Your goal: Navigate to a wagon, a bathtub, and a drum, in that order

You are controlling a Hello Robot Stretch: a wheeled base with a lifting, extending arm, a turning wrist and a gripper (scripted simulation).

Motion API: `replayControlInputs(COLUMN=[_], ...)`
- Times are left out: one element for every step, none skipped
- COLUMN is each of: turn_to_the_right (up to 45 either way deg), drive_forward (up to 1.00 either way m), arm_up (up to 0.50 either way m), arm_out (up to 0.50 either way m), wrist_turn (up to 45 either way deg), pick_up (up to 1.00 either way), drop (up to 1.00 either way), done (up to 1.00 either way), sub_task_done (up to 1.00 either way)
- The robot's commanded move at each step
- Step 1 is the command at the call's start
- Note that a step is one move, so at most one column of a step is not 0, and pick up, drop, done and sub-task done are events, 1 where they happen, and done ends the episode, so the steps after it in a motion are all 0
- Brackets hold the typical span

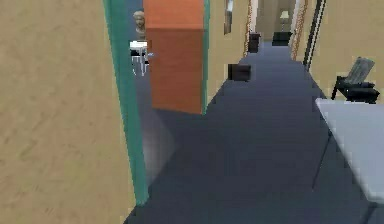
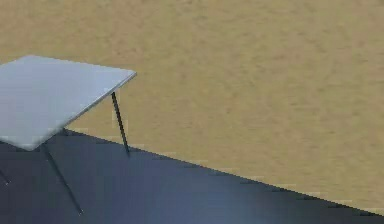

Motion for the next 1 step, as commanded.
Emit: replayControlInputs(turn_to_the_right=[0.0], drive_forward=[1.00], arm_up=[0.00], arm_out=[0.00], wrist_turn=[0.0], pick_up=[0.00], drop=[0.00], done=[0.00], sub_task_done=[0.00])
